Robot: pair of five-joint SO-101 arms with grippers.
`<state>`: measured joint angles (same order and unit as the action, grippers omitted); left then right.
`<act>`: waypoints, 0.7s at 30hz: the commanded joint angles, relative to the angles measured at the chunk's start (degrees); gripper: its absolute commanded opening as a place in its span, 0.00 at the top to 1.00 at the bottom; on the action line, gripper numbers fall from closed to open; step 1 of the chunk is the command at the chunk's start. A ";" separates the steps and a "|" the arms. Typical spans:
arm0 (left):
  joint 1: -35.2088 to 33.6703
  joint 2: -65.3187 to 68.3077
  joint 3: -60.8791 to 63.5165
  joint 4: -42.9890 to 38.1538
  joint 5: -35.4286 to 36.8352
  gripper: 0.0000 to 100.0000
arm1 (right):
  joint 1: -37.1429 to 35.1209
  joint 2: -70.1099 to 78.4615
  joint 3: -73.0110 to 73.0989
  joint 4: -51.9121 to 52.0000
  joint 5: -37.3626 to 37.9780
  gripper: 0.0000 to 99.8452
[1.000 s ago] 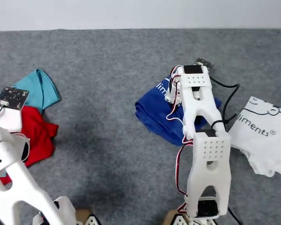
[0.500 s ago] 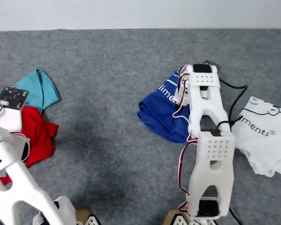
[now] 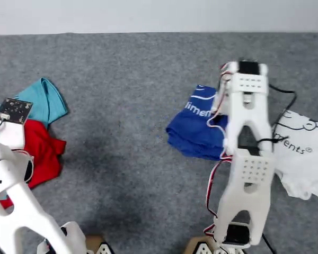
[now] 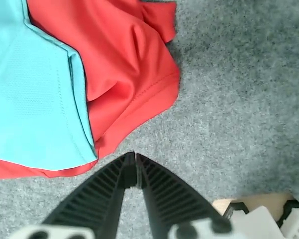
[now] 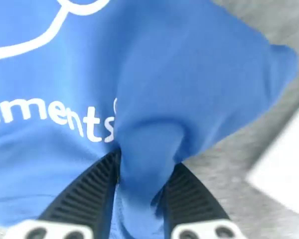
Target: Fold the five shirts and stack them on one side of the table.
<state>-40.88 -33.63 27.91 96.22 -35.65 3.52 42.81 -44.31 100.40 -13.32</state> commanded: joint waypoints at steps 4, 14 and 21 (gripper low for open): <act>0.09 -1.05 -0.31 -0.35 -0.53 0.99 | 7.08 -10.86 -2.81 2.42 9.49 0.99; 0.09 -1.05 -0.22 -0.35 -0.53 0.99 | 14.81 -15.43 -2.81 2.42 17.76 0.99; 0.09 -1.05 -0.22 -0.26 -0.53 0.99 | 21.85 -15.25 -2.81 2.42 22.24 0.99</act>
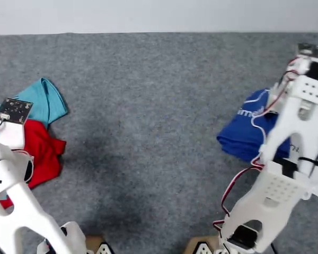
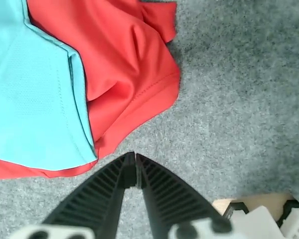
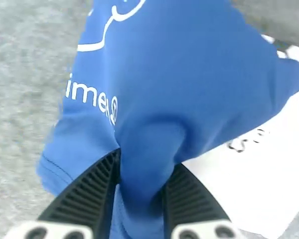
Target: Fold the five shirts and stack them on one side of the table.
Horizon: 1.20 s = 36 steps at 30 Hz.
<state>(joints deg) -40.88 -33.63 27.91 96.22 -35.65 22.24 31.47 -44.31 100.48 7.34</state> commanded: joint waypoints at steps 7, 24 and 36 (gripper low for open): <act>0.09 -1.05 -0.22 -0.09 -0.53 0.99 | 9.19 -4.18 -2.90 2.33 6.24 0.99; 0.18 -1.05 -0.22 0.09 -0.53 0.99 | 18.86 1.63 -3.08 -1.01 12.40 0.99; 0.18 -1.05 -0.13 0.09 -0.53 0.99 | 22.73 3.91 -3.08 -6.37 15.21 0.99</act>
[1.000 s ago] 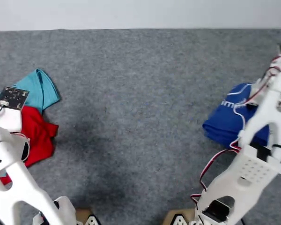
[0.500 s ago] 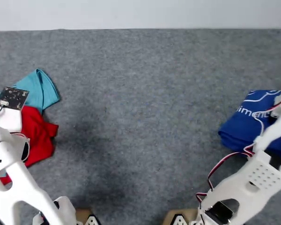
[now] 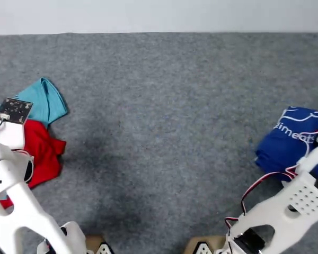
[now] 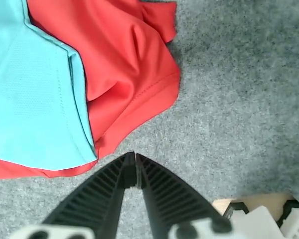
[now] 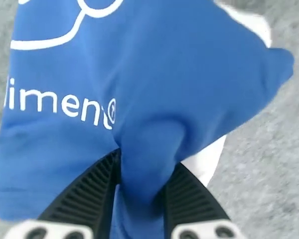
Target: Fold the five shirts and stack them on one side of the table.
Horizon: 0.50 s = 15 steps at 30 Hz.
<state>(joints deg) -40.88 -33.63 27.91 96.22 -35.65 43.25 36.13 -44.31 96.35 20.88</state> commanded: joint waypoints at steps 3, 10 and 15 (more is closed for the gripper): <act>0.18 -1.05 -0.13 0.09 -0.53 0.99 | 2.42 -0.66 -2.90 -3.47 2.29 0.99; 0.18 -1.32 2.68 0.00 -0.53 0.99 | 3.91 1.36 -3.08 -2.33 2.20 0.87; 0.18 -1.41 2.77 -0.18 -2.20 0.99 | 2.51 -0.57 -7.91 1.36 -1.14 0.70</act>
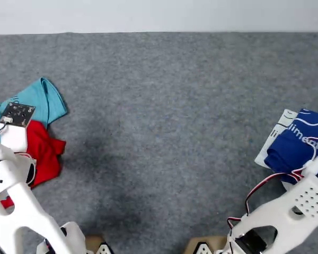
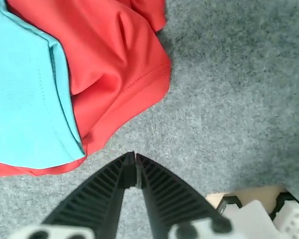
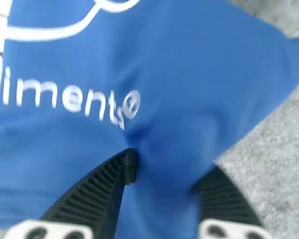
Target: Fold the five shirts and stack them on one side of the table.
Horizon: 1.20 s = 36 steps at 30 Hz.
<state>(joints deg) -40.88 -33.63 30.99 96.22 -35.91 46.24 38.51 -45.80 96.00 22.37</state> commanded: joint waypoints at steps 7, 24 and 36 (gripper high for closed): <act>0.18 -1.41 -0.57 -0.18 -2.64 0.99 | -4.62 -6.90 -10.99 6.99 -4.75 0.70; 0.18 -1.14 -0.57 -0.26 -2.64 0.99 | -20.62 -9.19 18.20 6.37 -7.56 0.99; 0.18 -1.05 -0.22 -1.58 -2.64 0.99 | -22.90 -10.59 20.66 5.41 -7.03 0.99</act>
<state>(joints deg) -40.88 -33.63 30.99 96.22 -38.02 24.79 34.46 -24.79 99.87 15.34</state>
